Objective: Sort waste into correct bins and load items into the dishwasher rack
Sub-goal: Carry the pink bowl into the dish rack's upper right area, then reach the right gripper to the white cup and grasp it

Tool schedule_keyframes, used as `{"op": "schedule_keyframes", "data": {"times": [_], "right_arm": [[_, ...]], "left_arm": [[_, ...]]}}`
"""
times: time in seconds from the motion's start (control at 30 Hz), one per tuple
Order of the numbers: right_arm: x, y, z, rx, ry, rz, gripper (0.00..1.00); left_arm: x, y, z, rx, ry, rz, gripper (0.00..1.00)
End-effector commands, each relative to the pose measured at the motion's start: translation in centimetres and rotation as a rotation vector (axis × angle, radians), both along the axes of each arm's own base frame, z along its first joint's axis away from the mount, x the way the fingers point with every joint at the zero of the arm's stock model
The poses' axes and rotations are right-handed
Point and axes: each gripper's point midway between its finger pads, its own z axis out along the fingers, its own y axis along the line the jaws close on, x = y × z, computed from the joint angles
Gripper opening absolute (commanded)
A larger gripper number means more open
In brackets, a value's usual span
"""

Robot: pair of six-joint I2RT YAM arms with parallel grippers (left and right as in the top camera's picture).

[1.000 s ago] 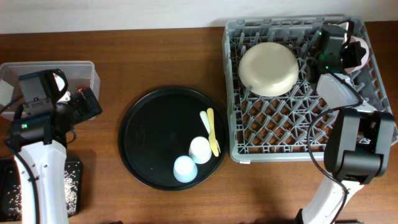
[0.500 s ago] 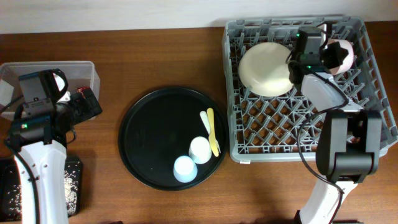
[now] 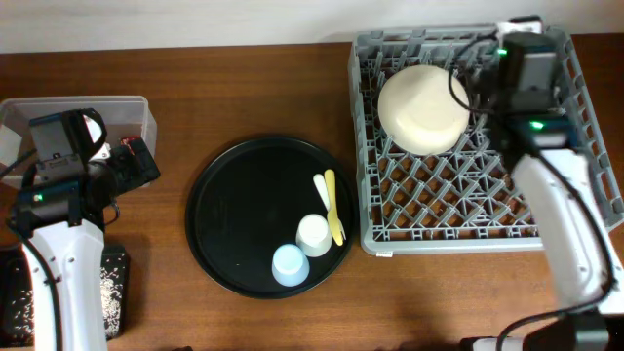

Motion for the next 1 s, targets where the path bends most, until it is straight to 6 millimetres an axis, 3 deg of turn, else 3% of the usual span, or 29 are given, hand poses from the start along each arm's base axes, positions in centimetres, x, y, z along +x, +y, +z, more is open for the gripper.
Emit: {"op": "schedule_keyframes", "data": {"times": [0.0, 0.03, 0.07, 0.13, 0.2, 0.23, 0.3, 0.37, 0.4, 0.43, 0.5, 0.57, 0.6, 0.7, 0.83, 0.97], "right_arm": [[-2.2, 5.0, -4.3, 0.432, 0.141, 0.251, 0.15], [-3.7, 5.3, -5.7, 0.500, 0.206, 0.202, 0.13], [-5.5, 7.9, -7.0, 0.620, 0.304, 0.258, 0.10], [-8.5, 14.7, -7.3, 0.811, 0.439, 0.458, 0.09], [-10.8, 20.3, -7.4, 0.824, 0.536, 0.602, 0.09], [-12.5, 24.5, -7.4, 0.789, 0.590, 0.711, 0.09], [-15.4, 28.9, -7.8, 0.771, 0.667, 0.758, 0.10], [-17.7, 31.8, -9.0, 0.664, 0.695, 0.703, 0.23], [-18.7, 33.1, -9.7, 0.570, 0.685, 0.684, 0.45], [-19.3, 33.9, -10.3, 0.500, 0.666, 0.660, 0.59], [-20.0, 35.9, -12.6, 0.367, 0.662, 0.661, 0.68], [-20.1, 36.7, -15.4, 0.314, 0.704, 0.635, 0.70], [-19.4, 36.5, -17.8, 0.257, 0.730, 0.594, 0.71], [-18.6, 36.3, -21.8, 0.199, 0.776, 0.530, 0.72], [-17.9, 35.8, -21.7, 0.199, 0.760, 0.513, 0.72], [-17.2, 36.1, -19.4, 0.277, 0.746, 0.524, 0.74]], "left_arm": [[0.0, 0.1, 0.6, 0.007, -0.016, 0.000, 0.99], [0.0, 0.1, 0.6, 0.007, -0.016, 0.000, 0.99], [0.0, 0.1, 0.6, 0.007, -0.016, 0.000, 0.99], [0.0, 0.1, 0.6, 0.007, -0.016, 0.000, 0.99], [0.0, 0.1, 0.6, 0.007, -0.016, 0.000, 0.99], [0.0, 0.1, 0.6, 0.007, -0.016, 0.000, 0.99], [0.0, 0.1, 0.6, 0.007, -0.016, 0.000, 0.99], [0.0, 0.1, 0.6, 0.008, -0.016, 0.000, 0.99], [0.0, 0.1, 0.6, 0.007, -0.016, 0.000, 0.99], [0.0, 0.1, 0.6, 0.007, -0.016, 0.000, 0.99], [0.0, 0.1, 0.6, 0.007, -0.016, 0.000, 0.99], [0.0, 0.1, 0.6, 0.007, -0.016, -0.001, 0.99], [0.0, 0.1, 0.6, 0.007, -0.016, -0.001, 0.99], [0.0, 0.1, 0.6, 0.007, -0.016, -0.002, 0.99], [0.0, 0.1, 0.6, 0.007, -0.016, -0.002, 0.99], [0.0, 0.1, 0.6, 0.007, -0.016, -0.002, 0.99]]}}
